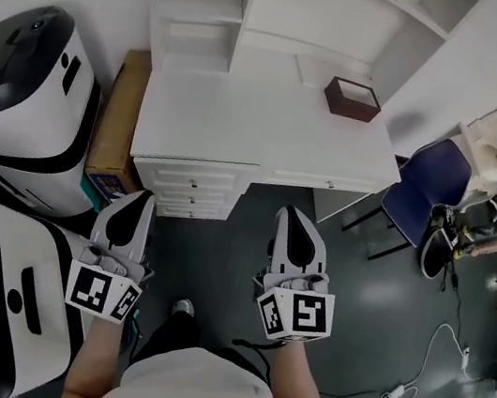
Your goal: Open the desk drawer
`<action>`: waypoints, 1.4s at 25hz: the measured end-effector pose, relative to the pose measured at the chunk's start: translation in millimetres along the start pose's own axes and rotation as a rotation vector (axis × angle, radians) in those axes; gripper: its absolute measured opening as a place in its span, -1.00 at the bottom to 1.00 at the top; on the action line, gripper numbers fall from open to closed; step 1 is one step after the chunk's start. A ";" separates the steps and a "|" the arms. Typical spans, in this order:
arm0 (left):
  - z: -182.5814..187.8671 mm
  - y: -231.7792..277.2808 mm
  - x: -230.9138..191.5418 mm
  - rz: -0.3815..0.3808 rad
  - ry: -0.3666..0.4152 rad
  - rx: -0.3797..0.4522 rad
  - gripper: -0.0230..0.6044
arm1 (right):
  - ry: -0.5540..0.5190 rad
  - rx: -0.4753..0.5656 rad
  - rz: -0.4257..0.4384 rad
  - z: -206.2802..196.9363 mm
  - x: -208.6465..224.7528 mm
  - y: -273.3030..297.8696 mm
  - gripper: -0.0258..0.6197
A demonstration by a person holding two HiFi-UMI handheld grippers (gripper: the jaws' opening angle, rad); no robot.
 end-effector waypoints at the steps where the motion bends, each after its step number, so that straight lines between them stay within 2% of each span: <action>1: -8.1 5.0 -4.3 -0.009 -0.013 -0.014 -0.91 | 0.004 -0.009 -0.007 -4.3 -0.2 4.6 -0.92; 8: -82.9 29.4 -23.6 -0.066 -0.116 -0.139 -0.91 | -0.002 -0.057 -0.035 -27.6 0.7 27.2 -0.92; 16: -180.8 45.8 -29.9 -0.075 -0.203 -0.315 -0.87 | -0.002 -0.104 -0.057 -51.0 7.9 41.0 -0.92; 25: -272.3 60.9 -33.3 -0.042 -0.178 -0.471 -0.69 | -0.008 -0.153 -0.091 -72.4 24.6 37.6 -0.92; 30: -311.0 68.5 -36.4 -0.019 -0.153 -0.532 -0.55 | -0.015 -0.169 -0.108 -77.6 31.9 32.0 -0.92; 35: -344.2 73.5 -42.5 0.011 -0.120 -0.580 -0.53 | -0.018 -0.186 -0.131 -86.7 37.6 28.2 -0.92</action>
Point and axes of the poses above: the fingertips, and each gripper's own axes: y forward along the fingers, x to its right, z out of its top, the point moved 5 cm from there along -y, backward along the fingers, and after that the axes turned 9 degrees about x, right-handed, at the moved point
